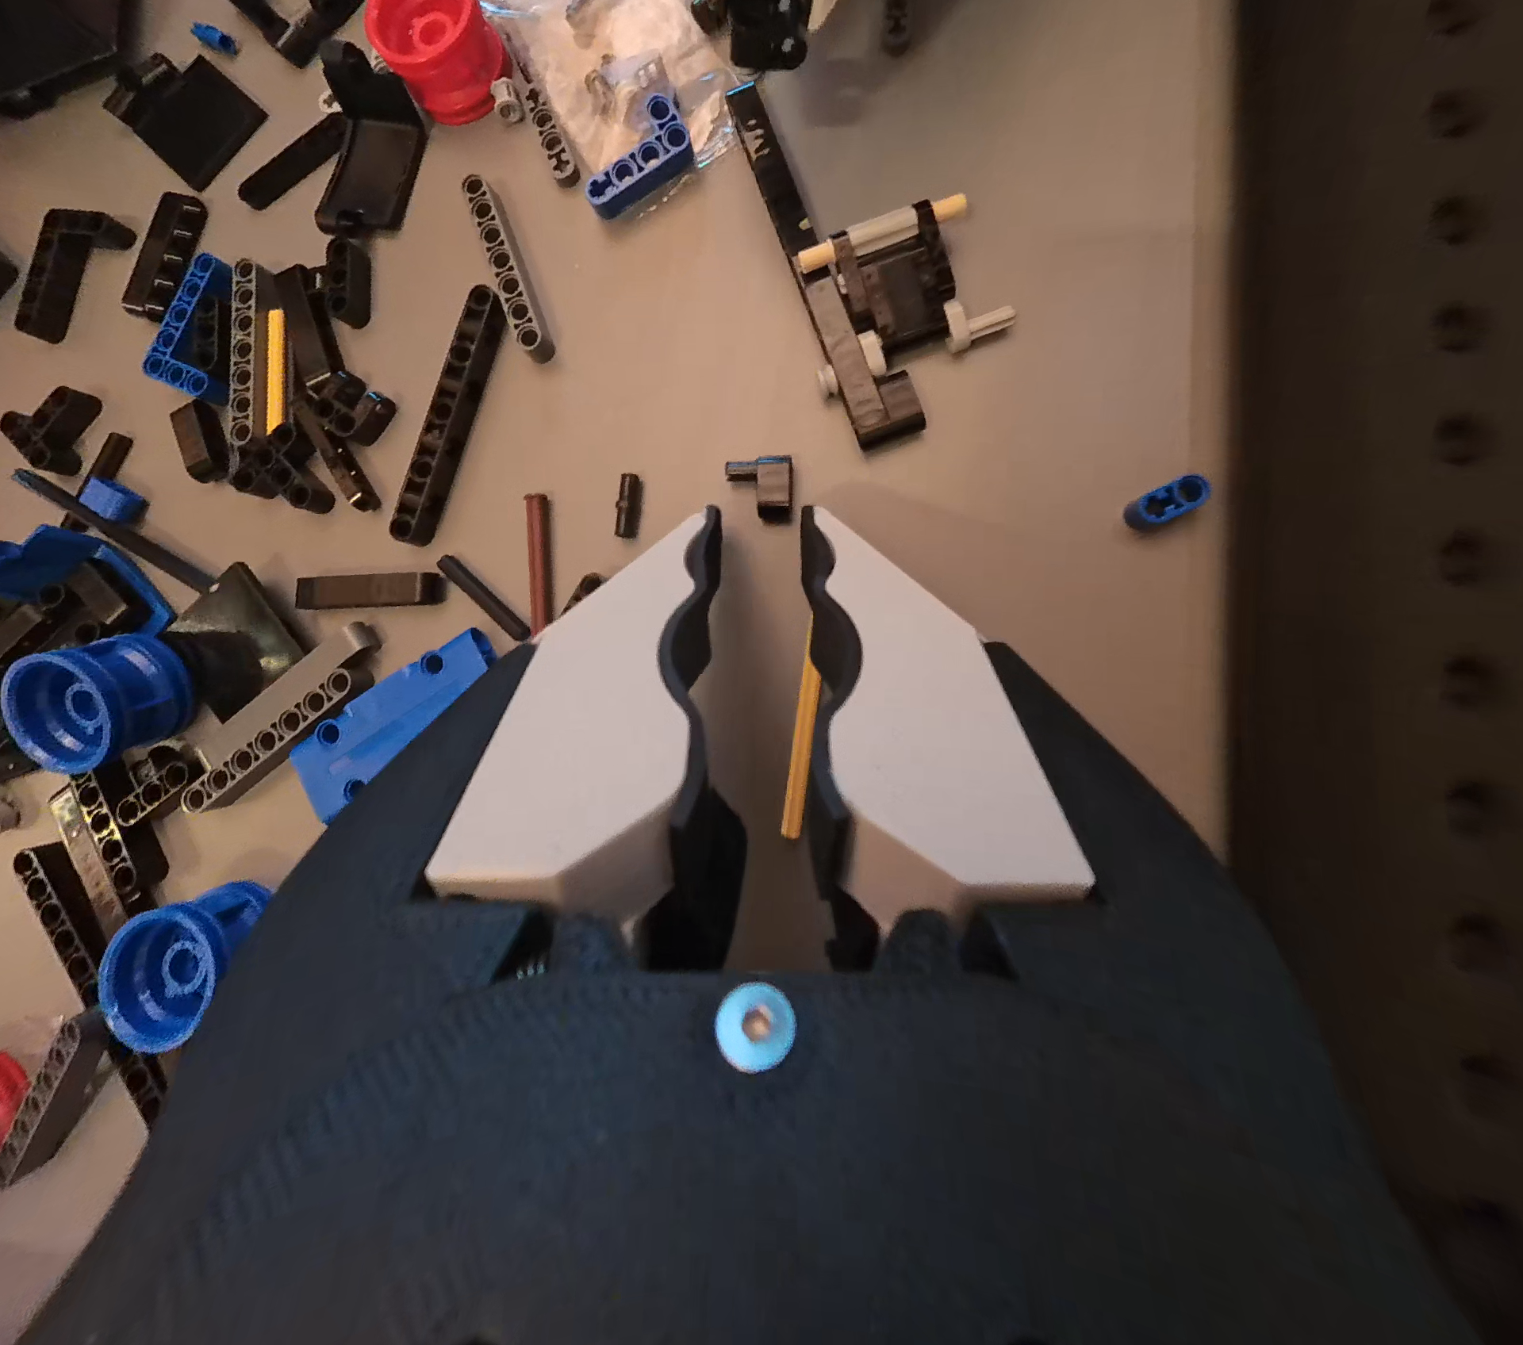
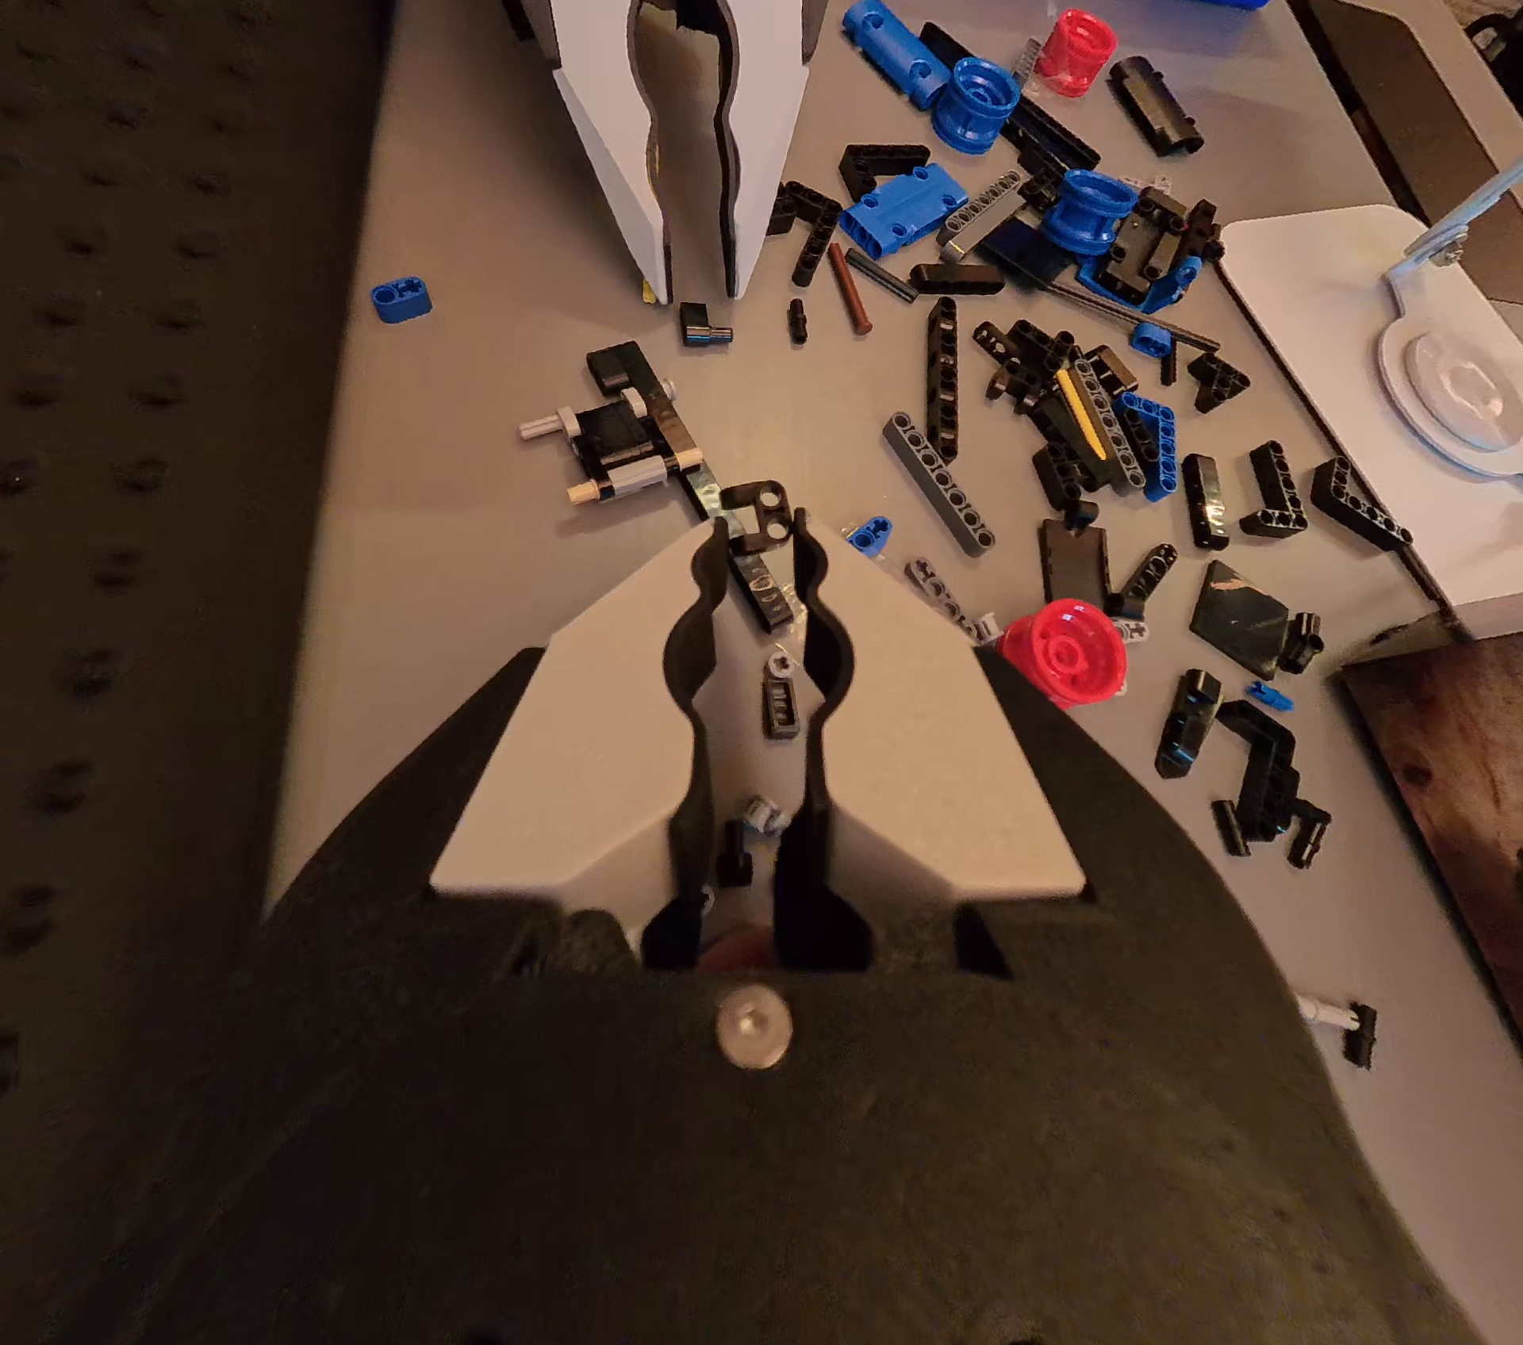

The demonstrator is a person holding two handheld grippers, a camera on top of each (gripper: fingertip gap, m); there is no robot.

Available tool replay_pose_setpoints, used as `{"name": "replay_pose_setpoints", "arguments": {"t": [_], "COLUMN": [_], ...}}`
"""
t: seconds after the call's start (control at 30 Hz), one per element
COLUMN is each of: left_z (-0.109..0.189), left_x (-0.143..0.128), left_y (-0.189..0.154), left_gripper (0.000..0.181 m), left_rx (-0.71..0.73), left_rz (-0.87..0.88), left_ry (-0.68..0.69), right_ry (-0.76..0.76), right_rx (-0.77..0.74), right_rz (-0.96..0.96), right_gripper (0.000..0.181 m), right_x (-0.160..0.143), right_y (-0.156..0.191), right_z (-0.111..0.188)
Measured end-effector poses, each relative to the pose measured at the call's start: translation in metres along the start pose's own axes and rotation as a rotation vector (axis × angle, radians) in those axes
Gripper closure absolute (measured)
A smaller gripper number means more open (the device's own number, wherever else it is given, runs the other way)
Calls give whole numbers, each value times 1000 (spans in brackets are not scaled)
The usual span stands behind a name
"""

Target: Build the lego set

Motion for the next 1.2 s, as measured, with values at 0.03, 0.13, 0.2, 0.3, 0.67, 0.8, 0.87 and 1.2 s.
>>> {"name": "replay_pose_setpoints", "arguments": {"t": [0.03, 0.13, 0.2, 0.3, 0.67, 0.8, 0.87, 1.2], "left_z": [1, 2, 2, 0, -4, -4, -5, -7], "left_x": [1, 4, 6, 7, 6, 5, 5, 9], "left_y": [0, -1, -3, -3, -5, -6, -9, -13], "left_gripper": [164, 163, 163, 163, 175, 174, 173, 174], "left_rx": [0, -5, -7, 0, -2, -8, -17, -14], "left_rz": [0, -4, -9, -17, -33, -34, -39, -61], "left_ry": [-4, -22, -31, -25, -10, -5, -3, -1], "right_ry": [1, 2, 3, 3, -1, -5, -7, -5], "right_rx": [-1, -2, -2, -3, -10, -12, -13, -19], "right_rz": [-1, 0, 1, 2, 3, 6, 7, -4], "right_gripper": [167, 167, 167, 167, 167, 167, 167, 167], "right_x": [0, 0, -1, 0, 0, 1, 2, -1], "right_y": [0, 0, 0, 0, -1, -1, -1, -4], "right_z": [0, 0, 0, 0, 1, 1, 1, 0]}}
Point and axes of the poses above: each gripper's, where its closed fingertips meet, z back along the fingers, x out of its top, y = z × x across the jaws, the point moved 1 cm from there along z, back along the fingers, and after that the axes turned 10 degrees about x, right-handed, at the moved point
